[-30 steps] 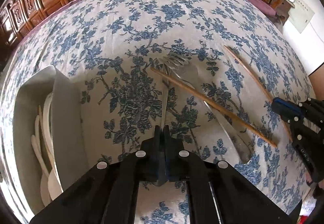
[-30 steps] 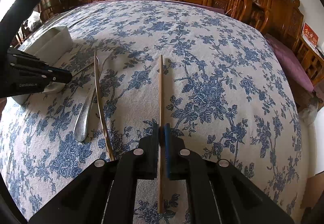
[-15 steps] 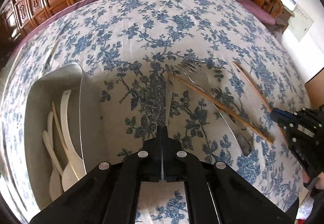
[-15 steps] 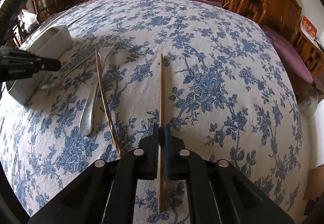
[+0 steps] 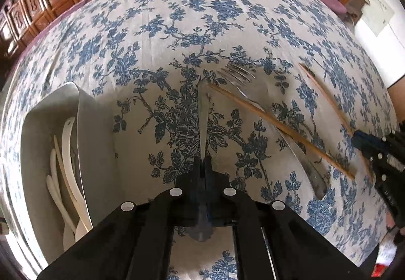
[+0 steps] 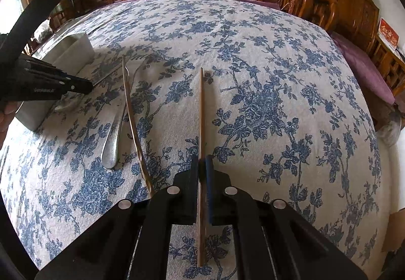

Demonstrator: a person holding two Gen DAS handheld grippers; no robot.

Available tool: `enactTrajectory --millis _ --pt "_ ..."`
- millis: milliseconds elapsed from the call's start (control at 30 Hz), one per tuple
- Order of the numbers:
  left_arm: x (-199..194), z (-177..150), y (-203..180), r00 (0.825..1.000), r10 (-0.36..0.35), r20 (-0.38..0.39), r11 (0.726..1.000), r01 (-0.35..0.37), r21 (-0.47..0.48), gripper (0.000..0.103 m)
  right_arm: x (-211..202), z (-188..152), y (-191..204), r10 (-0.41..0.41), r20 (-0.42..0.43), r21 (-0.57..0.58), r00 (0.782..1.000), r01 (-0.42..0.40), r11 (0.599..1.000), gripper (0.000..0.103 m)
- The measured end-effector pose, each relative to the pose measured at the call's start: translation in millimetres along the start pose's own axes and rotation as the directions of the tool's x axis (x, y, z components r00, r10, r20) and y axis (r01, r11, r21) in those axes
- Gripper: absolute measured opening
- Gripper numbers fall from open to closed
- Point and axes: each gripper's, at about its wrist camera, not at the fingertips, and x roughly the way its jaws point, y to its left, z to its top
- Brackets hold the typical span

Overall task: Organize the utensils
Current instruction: 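Grasp a steel spoon with the left tool while the right tool holds the chopstick, then lower the steel spoon into the tray with the left tool while the right tool drops the chopstick there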

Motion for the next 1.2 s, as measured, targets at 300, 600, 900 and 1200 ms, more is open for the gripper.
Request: enactTrajectory --millis 300,600,900,1200 --pt "-10 -15 8 1.0 0.024 0.012 1.0 -0.024 -0.005 0.001 -3 -3 2 0.004 -0.005 0.01 1.0 -0.004 1.0 0.006" --pt "-55 -22 9 0.994 -0.012 0.11 1.0 0.012 -0.002 0.001 -29 5 21 0.013 0.04 -0.005 0.999 -0.012 1.0 0.006" --pt "-118 -29 25 0.975 -0.028 0.219 1.0 0.029 -0.002 0.001 -66 30 64 0.054 0.106 -0.054 0.993 -0.048 0.997 0.006" --pt "-146 -47 66 0.967 0.009 0.255 0.999 0.0 -0.036 0.001 -74 51 117 0.111 0.131 -0.105 0.985 -0.098 0.99 0.006"
